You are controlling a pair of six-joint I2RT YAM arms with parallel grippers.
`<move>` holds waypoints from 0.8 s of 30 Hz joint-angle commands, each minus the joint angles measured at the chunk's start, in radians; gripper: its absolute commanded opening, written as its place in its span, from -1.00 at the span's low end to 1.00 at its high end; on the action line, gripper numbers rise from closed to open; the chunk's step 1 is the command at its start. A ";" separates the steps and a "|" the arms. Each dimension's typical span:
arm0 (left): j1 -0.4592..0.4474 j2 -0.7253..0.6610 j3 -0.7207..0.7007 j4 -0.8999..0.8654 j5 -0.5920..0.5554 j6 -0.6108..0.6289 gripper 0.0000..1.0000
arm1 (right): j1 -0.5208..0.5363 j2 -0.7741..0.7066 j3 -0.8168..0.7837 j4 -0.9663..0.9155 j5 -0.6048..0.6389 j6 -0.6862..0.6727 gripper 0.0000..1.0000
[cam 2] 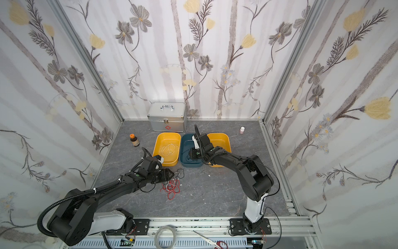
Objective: Untangle and sort cables by color
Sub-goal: Place the cable in the container, then untie the cable.
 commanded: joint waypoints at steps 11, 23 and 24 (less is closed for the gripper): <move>0.001 -0.008 0.000 0.006 0.022 0.010 0.30 | 0.048 -0.168 -0.115 0.053 -0.044 -0.023 -0.45; -0.013 -0.065 -0.002 -0.134 0.014 0.013 0.28 | 0.231 -0.175 -0.281 0.188 -0.054 0.073 -0.29; -0.017 -0.068 -0.002 -0.153 -0.002 0.004 0.27 | 0.241 -0.159 -0.279 0.197 -0.061 0.076 -0.28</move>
